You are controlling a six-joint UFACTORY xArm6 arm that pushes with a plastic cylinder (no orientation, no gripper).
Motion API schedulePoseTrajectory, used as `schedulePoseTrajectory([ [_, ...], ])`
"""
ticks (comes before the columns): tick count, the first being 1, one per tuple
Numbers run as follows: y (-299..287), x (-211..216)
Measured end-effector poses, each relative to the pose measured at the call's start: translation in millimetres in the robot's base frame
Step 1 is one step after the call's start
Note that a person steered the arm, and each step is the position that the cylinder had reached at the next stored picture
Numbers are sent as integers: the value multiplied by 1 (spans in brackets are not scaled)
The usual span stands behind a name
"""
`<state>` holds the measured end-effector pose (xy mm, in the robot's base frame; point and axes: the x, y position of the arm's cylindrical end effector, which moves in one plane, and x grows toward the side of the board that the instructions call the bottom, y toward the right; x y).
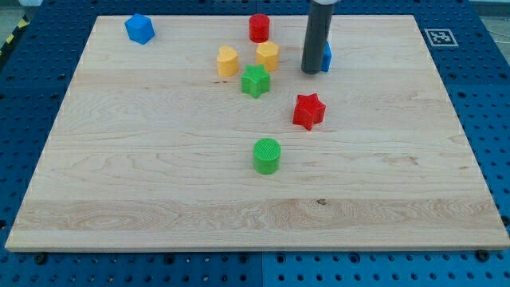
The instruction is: Move the blue triangle diagonally to the red star
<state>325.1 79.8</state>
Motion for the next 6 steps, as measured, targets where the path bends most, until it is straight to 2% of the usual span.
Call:
schedulePoseTrajectory([
  [1, -15, -19],
  [2, -5, -27],
  [3, 19, -19],
  [5, 27, 7],
  [6, 50, 3],
])
